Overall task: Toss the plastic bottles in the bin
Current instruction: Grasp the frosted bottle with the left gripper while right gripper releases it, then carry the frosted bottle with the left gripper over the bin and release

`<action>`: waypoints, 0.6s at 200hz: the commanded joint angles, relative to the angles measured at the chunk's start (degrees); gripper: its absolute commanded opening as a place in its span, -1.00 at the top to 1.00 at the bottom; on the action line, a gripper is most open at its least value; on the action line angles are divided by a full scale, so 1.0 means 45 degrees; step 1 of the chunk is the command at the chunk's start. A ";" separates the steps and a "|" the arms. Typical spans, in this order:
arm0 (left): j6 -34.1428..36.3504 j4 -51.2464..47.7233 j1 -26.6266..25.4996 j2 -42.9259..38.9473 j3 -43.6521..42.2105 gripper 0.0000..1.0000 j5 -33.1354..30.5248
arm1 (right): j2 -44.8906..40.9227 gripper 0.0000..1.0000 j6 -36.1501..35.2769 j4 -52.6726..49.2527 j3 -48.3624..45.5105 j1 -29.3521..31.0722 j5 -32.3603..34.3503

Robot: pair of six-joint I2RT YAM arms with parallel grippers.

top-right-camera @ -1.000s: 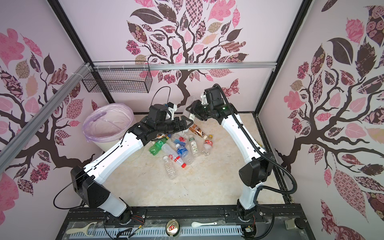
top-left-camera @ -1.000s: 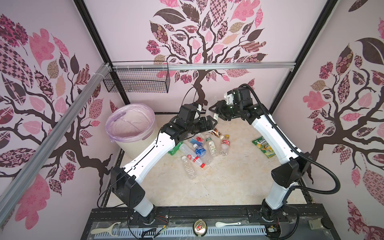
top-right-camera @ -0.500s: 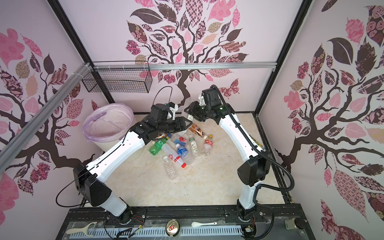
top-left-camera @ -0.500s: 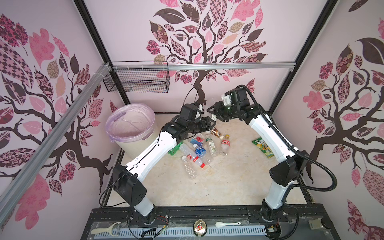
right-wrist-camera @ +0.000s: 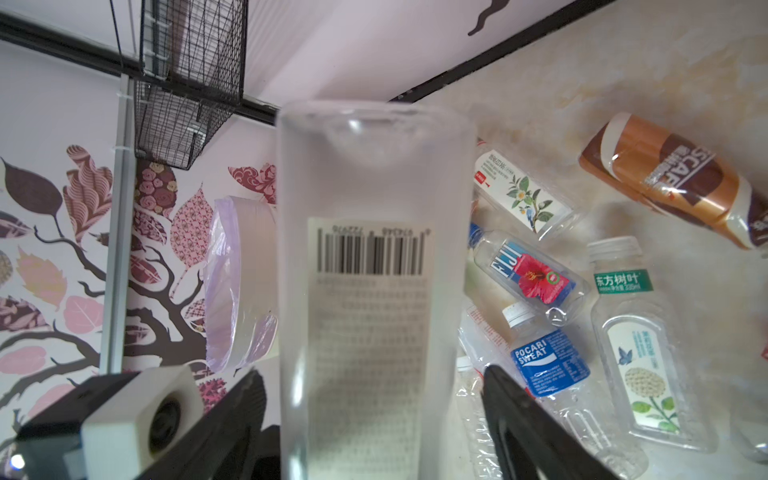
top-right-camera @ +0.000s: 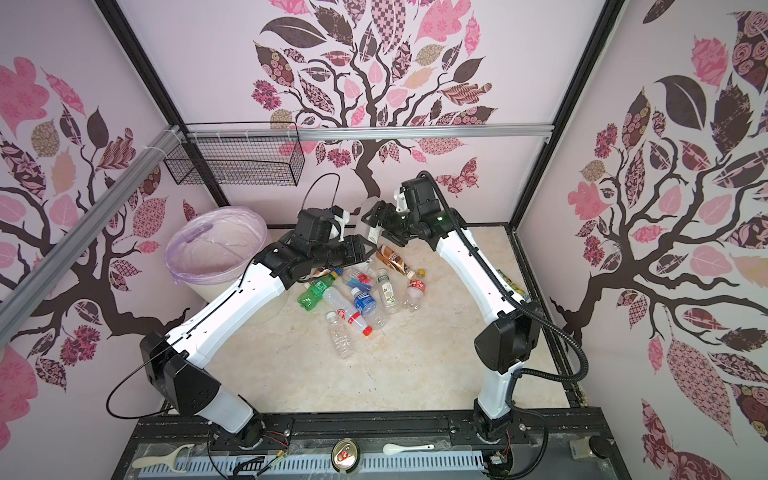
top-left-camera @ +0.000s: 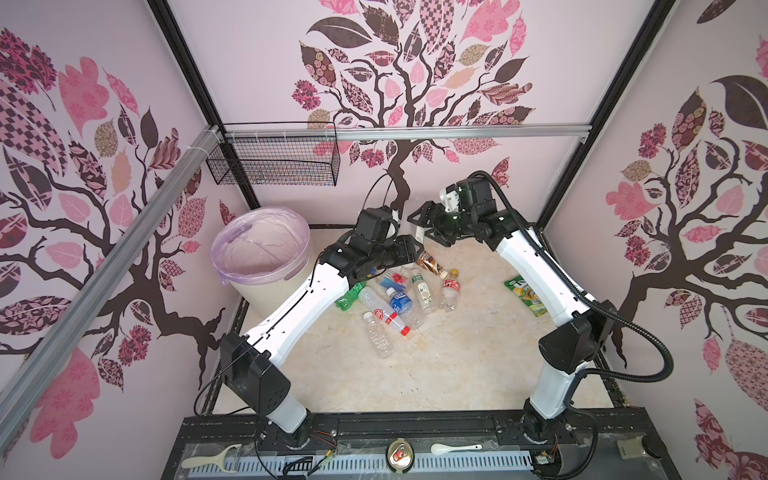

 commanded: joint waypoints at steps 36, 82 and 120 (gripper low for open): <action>0.1485 -0.2555 0.0613 -0.1205 0.1224 0.09 -0.1696 | -0.0366 -0.99 0.0131 -0.0048 0.1136 -0.0346 0.0228; 0.2955 -0.4366 0.1711 -0.2197 0.3164 0.10 -0.4455 | -0.0383 -0.99 -0.0502 -0.0485 0.1806 -0.0378 0.0363; 0.3896 -0.5254 0.3128 -0.2825 0.5088 0.09 -0.6768 | -0.0585 -0.99 -0.0649 -0.0580 0.1480 -0.0253 0.0175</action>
